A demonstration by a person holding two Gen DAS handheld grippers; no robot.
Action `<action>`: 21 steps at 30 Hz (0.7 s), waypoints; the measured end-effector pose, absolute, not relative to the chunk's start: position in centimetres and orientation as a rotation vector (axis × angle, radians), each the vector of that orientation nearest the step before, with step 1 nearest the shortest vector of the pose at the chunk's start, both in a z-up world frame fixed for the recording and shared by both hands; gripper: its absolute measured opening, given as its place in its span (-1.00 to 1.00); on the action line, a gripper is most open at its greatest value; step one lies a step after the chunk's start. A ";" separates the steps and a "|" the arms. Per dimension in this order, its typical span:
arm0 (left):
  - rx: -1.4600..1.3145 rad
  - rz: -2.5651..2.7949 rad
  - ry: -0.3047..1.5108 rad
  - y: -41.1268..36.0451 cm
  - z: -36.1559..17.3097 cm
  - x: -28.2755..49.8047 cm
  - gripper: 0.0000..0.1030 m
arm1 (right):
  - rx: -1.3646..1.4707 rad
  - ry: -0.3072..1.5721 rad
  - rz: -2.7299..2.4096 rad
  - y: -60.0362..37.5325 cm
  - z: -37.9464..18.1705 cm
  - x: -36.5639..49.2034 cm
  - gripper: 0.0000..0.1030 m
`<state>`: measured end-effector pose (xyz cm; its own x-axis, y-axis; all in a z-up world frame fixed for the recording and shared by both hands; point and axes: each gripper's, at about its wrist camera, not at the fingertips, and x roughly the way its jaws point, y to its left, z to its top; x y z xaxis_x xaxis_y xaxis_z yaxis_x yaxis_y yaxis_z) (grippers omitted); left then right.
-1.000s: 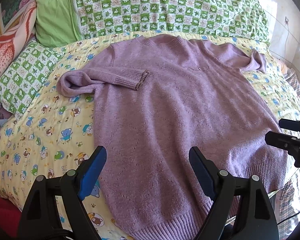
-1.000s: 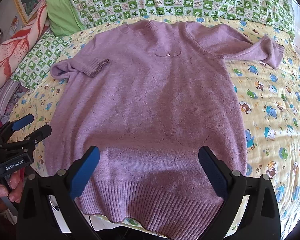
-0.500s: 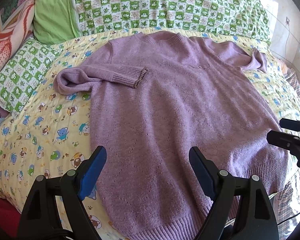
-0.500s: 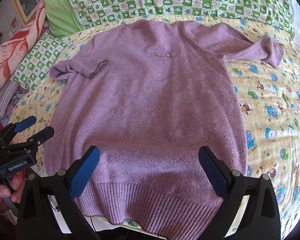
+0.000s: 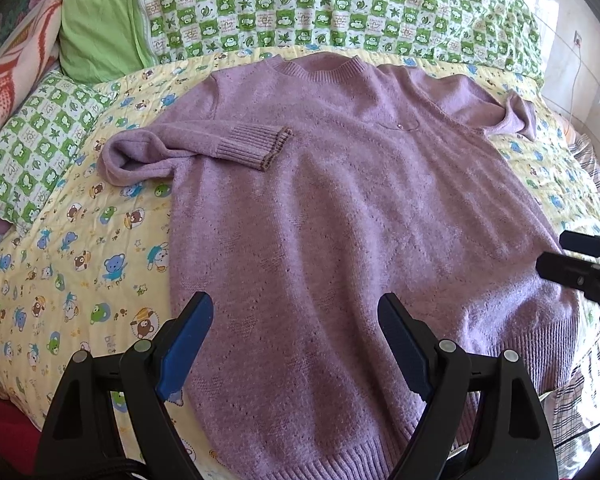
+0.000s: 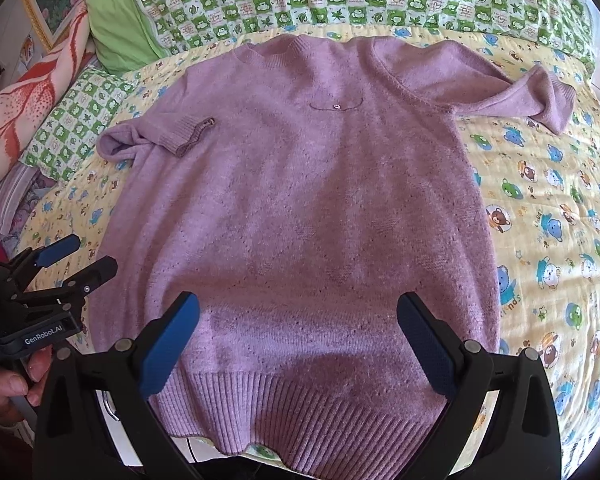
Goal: Fold small clothes
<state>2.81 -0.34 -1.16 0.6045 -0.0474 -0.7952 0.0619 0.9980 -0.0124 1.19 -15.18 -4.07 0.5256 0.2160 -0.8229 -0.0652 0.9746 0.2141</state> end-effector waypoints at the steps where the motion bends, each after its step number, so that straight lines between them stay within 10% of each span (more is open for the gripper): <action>1: 0.012 -0.066 0.924 -0.3 -1.2 3.0 0.65 | 0.169 1.002 0.163 -15.5 -4.0 1.4 0.92; 21: -0.072 -0.050 0.925 0.0 1.6 19.3 0.65 | 0.512 0.856 -0.206 -36.1 -0.4 15.2 0.75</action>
